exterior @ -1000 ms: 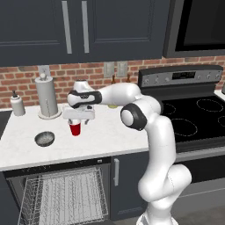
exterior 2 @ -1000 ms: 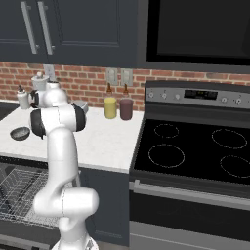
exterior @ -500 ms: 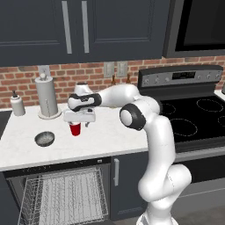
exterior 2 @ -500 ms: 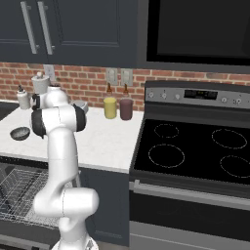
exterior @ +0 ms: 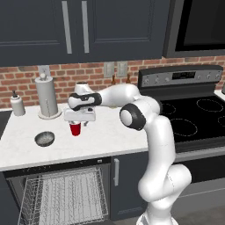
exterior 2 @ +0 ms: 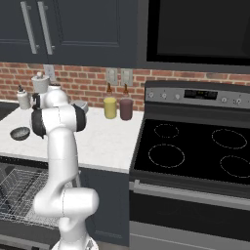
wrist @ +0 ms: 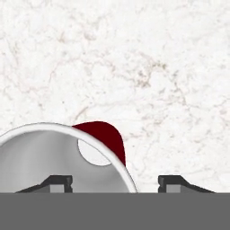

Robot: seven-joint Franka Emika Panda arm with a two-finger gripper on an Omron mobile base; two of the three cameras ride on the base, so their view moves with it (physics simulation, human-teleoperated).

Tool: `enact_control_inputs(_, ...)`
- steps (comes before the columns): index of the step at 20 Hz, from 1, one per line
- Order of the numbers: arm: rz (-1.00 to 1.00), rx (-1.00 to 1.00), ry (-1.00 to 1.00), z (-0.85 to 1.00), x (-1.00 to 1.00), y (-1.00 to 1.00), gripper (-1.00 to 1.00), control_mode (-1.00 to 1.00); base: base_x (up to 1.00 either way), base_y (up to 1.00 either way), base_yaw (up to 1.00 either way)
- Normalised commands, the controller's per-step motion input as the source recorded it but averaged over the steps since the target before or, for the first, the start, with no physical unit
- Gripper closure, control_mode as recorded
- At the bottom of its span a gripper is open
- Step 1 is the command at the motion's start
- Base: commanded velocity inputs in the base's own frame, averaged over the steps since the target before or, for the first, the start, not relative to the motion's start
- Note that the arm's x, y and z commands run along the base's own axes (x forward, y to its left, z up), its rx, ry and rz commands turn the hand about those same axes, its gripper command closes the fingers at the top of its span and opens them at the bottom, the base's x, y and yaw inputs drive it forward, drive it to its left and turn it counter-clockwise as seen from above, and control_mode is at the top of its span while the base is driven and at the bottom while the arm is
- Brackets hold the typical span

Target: Pick up the cup and bowl from the counter, place them in the dishwasher, and close the dishwasher door.

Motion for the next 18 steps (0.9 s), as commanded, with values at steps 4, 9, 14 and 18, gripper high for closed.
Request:
enact_control_inputs(4,0.0,0.0,0.0,0.0,0.0,0.0,1.0,-1.0,0.0,0.0,0.0)
enact_control_inputs(9,0.0,0.0,0.0,0.0,0.0,0.0,1.0,-1.0,0.0,0.0,0.0)
enact_control_inputs(14,0.0,0.0,0.0,0.0,-0.21,0.0,1.0,-1.0,0.0,0.0,0.0)
enact_control_inputs(18,0.0,0.02,-0.06,0.0,-0.71,-0.17,1.0,-1.0,0.0,0.0,0.0)
